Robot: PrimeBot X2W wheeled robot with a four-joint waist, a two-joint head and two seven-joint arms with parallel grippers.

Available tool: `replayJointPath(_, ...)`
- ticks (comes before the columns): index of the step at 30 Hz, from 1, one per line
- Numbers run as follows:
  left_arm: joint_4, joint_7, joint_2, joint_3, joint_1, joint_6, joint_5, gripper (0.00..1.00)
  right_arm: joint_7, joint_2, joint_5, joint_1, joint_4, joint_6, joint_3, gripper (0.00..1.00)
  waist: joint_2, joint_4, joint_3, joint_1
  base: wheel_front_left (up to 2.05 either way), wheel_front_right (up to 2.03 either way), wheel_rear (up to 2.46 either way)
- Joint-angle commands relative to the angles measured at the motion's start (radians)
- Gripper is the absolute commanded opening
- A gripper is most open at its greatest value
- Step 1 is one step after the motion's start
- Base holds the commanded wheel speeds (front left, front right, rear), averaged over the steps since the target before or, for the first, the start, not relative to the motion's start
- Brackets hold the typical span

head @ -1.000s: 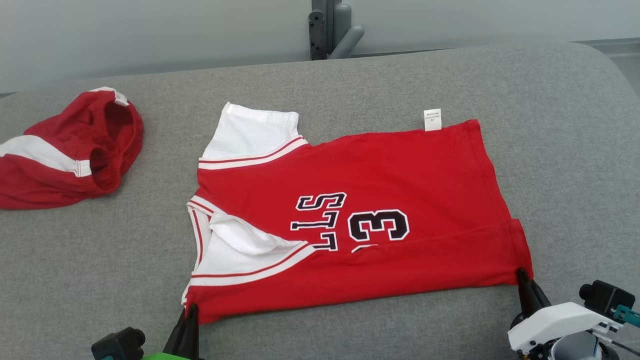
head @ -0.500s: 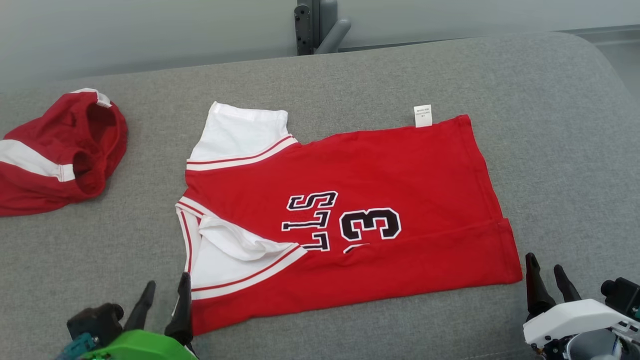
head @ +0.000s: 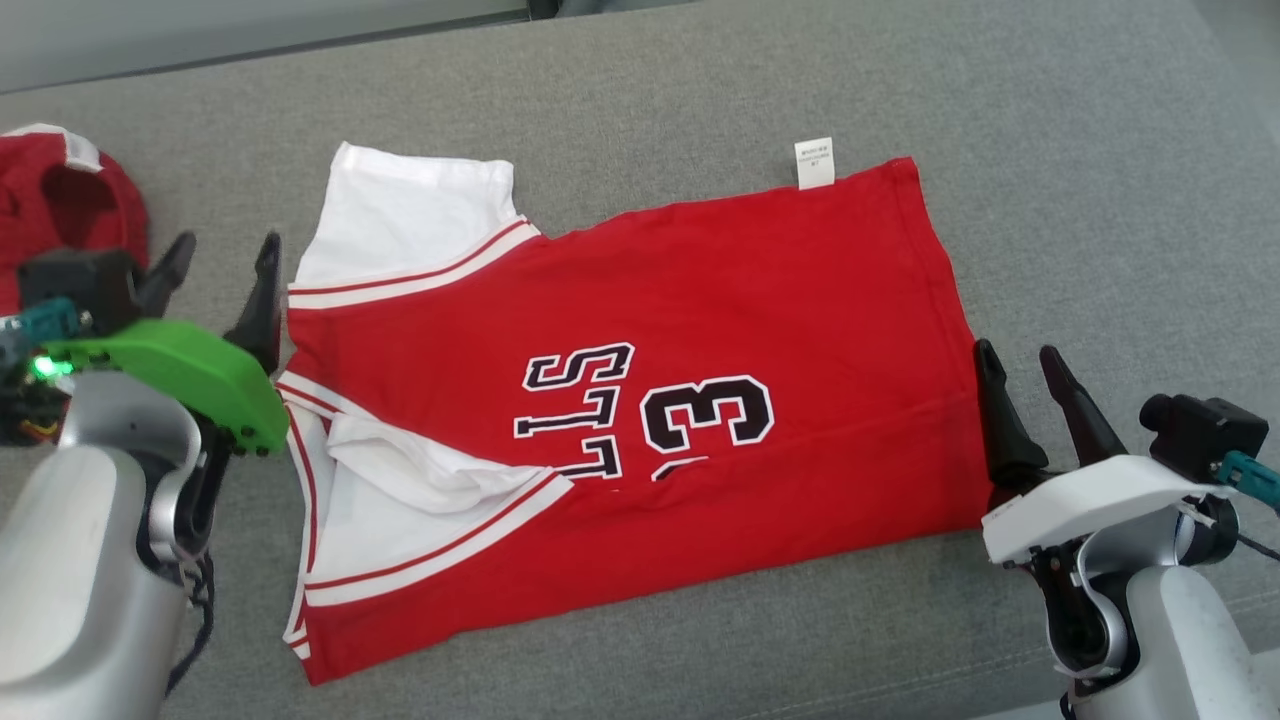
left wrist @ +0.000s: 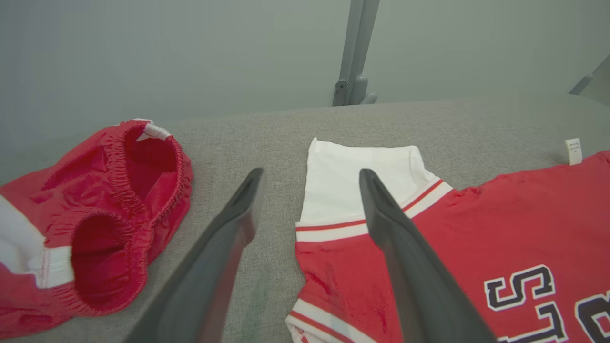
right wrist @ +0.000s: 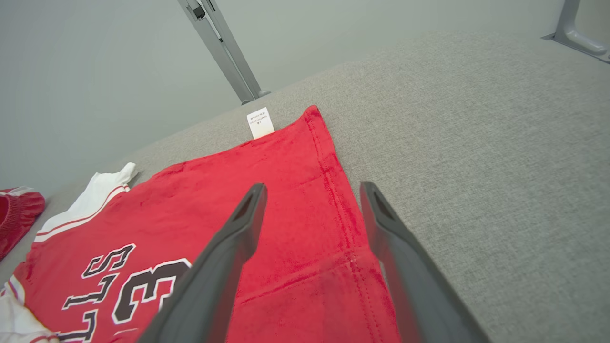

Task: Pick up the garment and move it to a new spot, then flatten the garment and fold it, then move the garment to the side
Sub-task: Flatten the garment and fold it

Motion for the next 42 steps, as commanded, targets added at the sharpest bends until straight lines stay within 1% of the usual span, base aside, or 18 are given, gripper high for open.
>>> replayJointPath(1, 0.017, 0.007, 0.006, -0.005, -0.04, -0.005, 0.014, 1.0, 0.003, -0.007, -0.008, -0.016, -0.008, -0.001, 0.004, 1.0, 0.0022, -0.042, 0.079, 0.0, 0.0, 0.0, 0.0)
replayJointPath(6, 0.161, 0.047, -0.013, -0.035, -0.245, -0.013, 0.045, 1.0, -0.002, -0.017, -0.009, -0.064, -0.043, -0.001, 0.034, 1.0, 0.0022, -0.055, 0.158, 0.0, 0.0, 0.0, 0.0)
replayJointPath(8, 0.221, 0.054, -0.023, -0.047, -0.305, -0.015, 0.057, 1.0, -0.003, -0.02, -0.003, -0.078, -0.053, -0.001, 0.052, 1.0, 0.0022, -0.061, 0.184, 0.0, 0.0, 0.0, 0.0)
replayJointPath(12, 0.329, 0.068, -0.023, -0.074, -0.398, -0.018, 0.09, 1.0, -0.019, -0.023, -0.001, -0.099, -0.07, -0.001, 0.07, 1.0, 0.0022, -0.071, 0.227, 0.0, 0.0, 0.0, 0.0)
replayJointPath(20, 0.48, 0.038, -0.033, -0.089, -0.497, -0.026, 0.103, 1.0, -0.031, -0.023, -0.004, -0.101, -0.096, -0.001, 0.097, 1.0, 0.0022, -0.078, 0.265, 0.0, 0.0, 0.0, 0.0)
replayJointPath(28, 0.584, 0.024, -0.043, -0.114, -0.538, -0.043, 0.114, 1.0, -0.033, -0.027, 0.002, -0.113, -0.105, -0.001, 0.105, 1.0, 0.0022, -0.086, 0.274, 0.0, 0.0, 0.0, 0.0)
replayJointPath(29, 0.597, 0.025, -0.045, -0.118, -0.539, -0.046, 0.114, 0.85, -0.034, -0.027, 0.003, -0.115, -0.105, -0.001, 0.106, 1.0, 0.0022, -0.087, 0.274, 0.0, 0.0, 0.0, 0.0)
replayJointPath(30, 0.608, 0.024, -0.049, -0.122, -0.539, -0.05, 0.115, 0.59, -0.034, -0.027, 0.004, -0.117, -0.104, -0.001, 0.106, 1.0, 0.0022, -0.087, 0.275, 0.0, 0.0, 0.0, 0.0)
replayJointPath(31, 0.619, 0.022, -0.052, -0.126, -0.54, -0.052, 0.115, 0.47, -0.035, -0.029, 0.005, -0.12, -0.104, -0.001, 0.107, 1.0, 0.0022, -0.088, 0.275, 0.0, 0.0, 0.0, 0.0)
replayJointPath(32, 0.619, 0.022, -0.052, -0.126, -0.54, -0.052, 0.115, 0.47, -0.035, -0.029, 0.005, -0.12, -0.104, -0.001, 0.107, 1.0, 0.0022, -0.088, 0.275, 0.0, 0.0, 0.0, 0.0)
replayJointPath(33, 0.628, 0.021, -0.055, -0.129, -0.542, -0.055, 0.114, 0.38, -0.035, -0.031, 0.006, -0.124, -0.103, -0.001, 0.109, 1.0, 0.0022, -0.088, 0.275, 0.0, 0.0, 0.0, 0.0)
replayJointPath(34, 0.636, 0.017, -0.058, -0.132, -0.542, -0.062, 0.111, 0.28, -0.036, -0.034, 0.006, -0.129, -0.103, -0.001, 0.111, 1.0, 0.0022, -0.088, 0.275, 0.0, 0.0, 0.0, 0.0)
replayJointPath(36, 0.649, 0.008, -0.062, -0.137, -0.546, -0.073, 0.107, 0.0, -0.035, -0.039, 0.006, -0.14, -0.1, -0.001, 0.111, 1.0, 0.0022, -0.086, 0.273, 0.0, 0.0, 0.0, 0.0)
replayJointPath(39, 0.659, -0.013, -0.078, -0.151, -0.549, -0.089, 0.104, 0.0, -0.026, -0.052, -0.001, -0.164, -0.087, -0.001, 0.108, 1.0, 0.0022, -0.077, 0.263, 0.0, 0.0, 0.0, 0.0)
replayJointPath(42, 0.661, -0.055, -0.093, -0.154, -0.555, -0.096, 0.098, 0.0, -0.008, -0.071, -0.014, -0.202, -0.066, -0.001, 0.111, 1.0, 0.0022, -0.063, 0.249, 0.0, 0.0, 0.0, 0.0)
